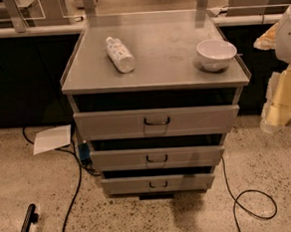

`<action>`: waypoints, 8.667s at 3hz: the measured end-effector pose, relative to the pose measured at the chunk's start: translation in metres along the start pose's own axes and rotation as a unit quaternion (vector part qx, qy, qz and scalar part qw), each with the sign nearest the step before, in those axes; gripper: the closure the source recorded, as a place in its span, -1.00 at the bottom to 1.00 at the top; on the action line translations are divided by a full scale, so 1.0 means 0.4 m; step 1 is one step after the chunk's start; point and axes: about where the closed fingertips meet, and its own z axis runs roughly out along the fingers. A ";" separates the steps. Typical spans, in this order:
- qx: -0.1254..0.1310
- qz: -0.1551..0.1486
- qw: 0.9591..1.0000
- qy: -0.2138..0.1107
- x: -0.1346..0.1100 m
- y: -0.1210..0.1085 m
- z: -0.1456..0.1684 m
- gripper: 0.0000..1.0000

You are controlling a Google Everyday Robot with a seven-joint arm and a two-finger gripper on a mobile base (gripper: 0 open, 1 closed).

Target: Open bottom drawer

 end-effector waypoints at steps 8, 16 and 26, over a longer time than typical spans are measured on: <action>-0.002 0.073 0.988 -0.138 0.059 -0.080 0.523 0.32; -0.075 0.257 0.941 -0.205 -0.023 0.205 1.115 1.00; 0.085 0.532 0.765 -0.353 0.157 0.112 1.643 1.00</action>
Offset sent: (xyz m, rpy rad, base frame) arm 0.0083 -0.0101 -0.0193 0.0354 -0.0412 -0.0293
